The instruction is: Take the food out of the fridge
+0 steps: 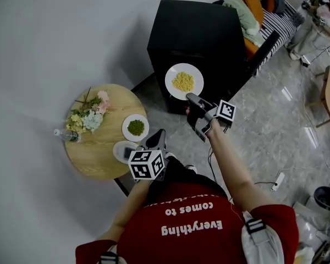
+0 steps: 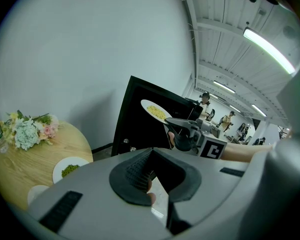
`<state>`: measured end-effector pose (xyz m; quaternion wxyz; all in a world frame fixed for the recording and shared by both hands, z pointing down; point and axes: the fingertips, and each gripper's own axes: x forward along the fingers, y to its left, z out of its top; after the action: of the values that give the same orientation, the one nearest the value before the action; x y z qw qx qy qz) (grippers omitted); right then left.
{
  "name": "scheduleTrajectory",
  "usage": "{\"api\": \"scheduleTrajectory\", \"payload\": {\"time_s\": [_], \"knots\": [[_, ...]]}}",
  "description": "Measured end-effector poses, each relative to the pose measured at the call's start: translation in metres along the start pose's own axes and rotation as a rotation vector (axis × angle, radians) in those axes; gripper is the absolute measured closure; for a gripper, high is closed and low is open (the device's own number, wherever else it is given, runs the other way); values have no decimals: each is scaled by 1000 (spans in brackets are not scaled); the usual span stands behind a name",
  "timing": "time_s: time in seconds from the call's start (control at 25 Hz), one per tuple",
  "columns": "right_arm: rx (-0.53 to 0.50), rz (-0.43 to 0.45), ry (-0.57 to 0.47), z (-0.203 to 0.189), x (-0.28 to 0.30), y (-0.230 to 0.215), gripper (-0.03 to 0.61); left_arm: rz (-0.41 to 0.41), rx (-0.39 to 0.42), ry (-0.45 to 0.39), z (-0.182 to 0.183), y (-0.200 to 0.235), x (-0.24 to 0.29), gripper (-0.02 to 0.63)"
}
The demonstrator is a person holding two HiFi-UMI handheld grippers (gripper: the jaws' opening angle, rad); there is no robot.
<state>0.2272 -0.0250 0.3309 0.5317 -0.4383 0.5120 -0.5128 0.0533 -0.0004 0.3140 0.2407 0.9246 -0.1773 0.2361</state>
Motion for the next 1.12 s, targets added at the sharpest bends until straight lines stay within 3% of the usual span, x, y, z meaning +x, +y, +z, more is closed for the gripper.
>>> {"api": "scheduleTrajectory", "payload": {"time_s": [0.32, 0.6, 0.92, 1.12], "knots": [[7, 33, 23, -33, -30, 20, 551, -4, 7, -6, 1, -6, 0, 609], [-132, -17, 68, -64, -64, 28, 551, -6, 17, -9, -1, -14, -4, 609], [-179, -26, 158, -109, -91, 35, 551, -10, 24, -8, -2, -23, -6, 609], [-205, -4, 127, -133, -129, 43, 551, -11, 53, -11, -22, -47, -25, 609]]}}
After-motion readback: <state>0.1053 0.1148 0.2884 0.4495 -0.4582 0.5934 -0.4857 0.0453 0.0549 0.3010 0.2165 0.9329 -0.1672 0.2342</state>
